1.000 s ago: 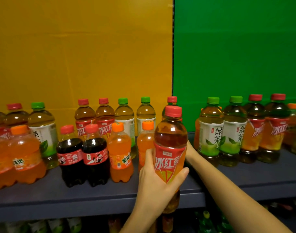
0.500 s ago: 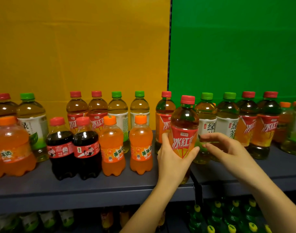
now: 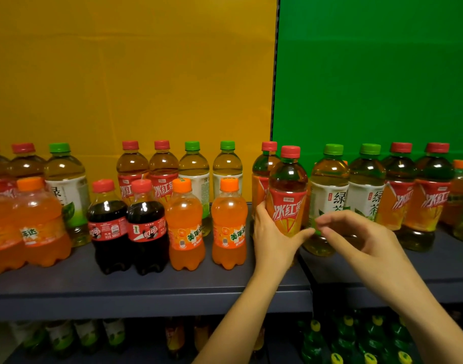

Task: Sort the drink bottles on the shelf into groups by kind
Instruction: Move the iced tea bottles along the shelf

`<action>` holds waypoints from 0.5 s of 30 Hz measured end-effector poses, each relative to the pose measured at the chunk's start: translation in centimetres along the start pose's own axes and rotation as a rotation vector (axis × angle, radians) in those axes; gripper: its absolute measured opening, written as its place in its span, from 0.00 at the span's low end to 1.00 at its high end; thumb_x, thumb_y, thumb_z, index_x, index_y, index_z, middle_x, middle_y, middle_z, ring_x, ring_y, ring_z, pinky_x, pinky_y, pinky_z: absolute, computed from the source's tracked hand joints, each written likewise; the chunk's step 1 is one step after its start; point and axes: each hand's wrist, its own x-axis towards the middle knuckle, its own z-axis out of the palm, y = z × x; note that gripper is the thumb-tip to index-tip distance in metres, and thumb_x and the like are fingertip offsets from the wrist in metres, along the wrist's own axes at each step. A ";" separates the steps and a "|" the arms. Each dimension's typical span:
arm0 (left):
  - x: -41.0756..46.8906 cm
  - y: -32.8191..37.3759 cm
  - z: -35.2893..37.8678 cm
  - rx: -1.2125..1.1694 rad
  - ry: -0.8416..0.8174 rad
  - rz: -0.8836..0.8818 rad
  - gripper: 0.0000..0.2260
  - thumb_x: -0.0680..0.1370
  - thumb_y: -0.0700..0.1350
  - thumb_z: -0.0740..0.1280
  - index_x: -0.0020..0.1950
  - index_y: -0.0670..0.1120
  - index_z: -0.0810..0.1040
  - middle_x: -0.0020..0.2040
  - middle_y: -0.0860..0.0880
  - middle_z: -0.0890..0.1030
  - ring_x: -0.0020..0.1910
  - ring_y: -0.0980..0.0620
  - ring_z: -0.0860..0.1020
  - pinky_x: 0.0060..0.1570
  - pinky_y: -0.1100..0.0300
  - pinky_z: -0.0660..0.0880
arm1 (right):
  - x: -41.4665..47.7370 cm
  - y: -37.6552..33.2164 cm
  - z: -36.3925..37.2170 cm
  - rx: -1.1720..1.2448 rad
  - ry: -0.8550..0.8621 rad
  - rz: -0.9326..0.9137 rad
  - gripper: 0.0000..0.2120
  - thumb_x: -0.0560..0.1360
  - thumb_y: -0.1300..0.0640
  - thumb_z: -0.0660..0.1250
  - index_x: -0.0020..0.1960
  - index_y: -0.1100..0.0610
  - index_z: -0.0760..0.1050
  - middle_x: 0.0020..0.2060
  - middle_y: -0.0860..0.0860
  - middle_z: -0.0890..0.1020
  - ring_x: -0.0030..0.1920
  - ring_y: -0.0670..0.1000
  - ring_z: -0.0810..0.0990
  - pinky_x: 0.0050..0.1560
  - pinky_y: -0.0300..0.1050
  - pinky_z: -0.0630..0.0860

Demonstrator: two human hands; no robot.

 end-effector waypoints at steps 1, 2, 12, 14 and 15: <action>-0.5 0.0 -0.2 0.016 -0.021 -0.001 0.42 0.64 0.50 0.77 0.71 0.48 0.56 0.67 0.48 0.68 0.67 0.50 0.67 0.66 0.49 0.69 | 0.1 -0.2 0.3 0.009 -0.006 -0.008 0.07 0.73 0.60 0.66 0.47 0.49 0.78 0.43 0.44 0.82 0.46 0.38 0.80 0.43 0.28 0.75; -1.0 0.0 -0.4 0.025 -0.043 0.002 0.43 0.66 0.49 0.76 0.72 0.48 0.53 0.69 0.48 0.66 0.69 0.50 0.65 0.67 0.48 0.68 | 0.2 -0.5 0.6 0.019 -0.014 -0.014 0.07 0.73 0.60 0.66 0.47 0.49 0.78 0.44 0.44 0.82 0.46 0.38 0.80 0.43 0.29 0.76; -7.2 -1.2 -8.7 0.119 0.349 0.149 0.17 0.72 0.41 0.70 0.50 0.61 0.69 0.51 0.65 0.71 0.53 0.63 0.71 0.50 0.70 0.69 | 1.0 -2.0 6.9 0.085 -0.107 -0.103 0.14 0.73 0.61 0.68 0.56 0.49 0.74 0.51 0.42 0.79 0.52 0.38 0.77 0.49 0.29 0.74; -6.8 -1.8 -10.6 0.148 0.462 0.143 0.17 0.72 0.40 0.70 0.53 0.56 0.69 0.52 0.63 0.70 0.52 0.59 0.72 0.50 0.69 0.69 | 1.2 -1.9 8.8 0.092 -0.117 -0.097 0.19 0.72 0.57 0.68 0.61 0.49 0.70 0.56 0.42 0.75 0.58 0.36 0.73 0.54 0.27 0.71; -6.4 -2.0 -11.3 0.154 0.496 0.138 0.18 0.72 0.40 0.70 0.55 0.54 0.68 0.53 0.63 0.69 0.53 0.57 0.72 0.50 0.68 0.69 | 1.2 -1.8 9.6 0.097 -0.112 -0.092 0.22 0.72 0.56 0.68 0.64 0.49 0.67 0.58 0.42 0.73 0.59 0.35 0.71 0.56 0.24 0.69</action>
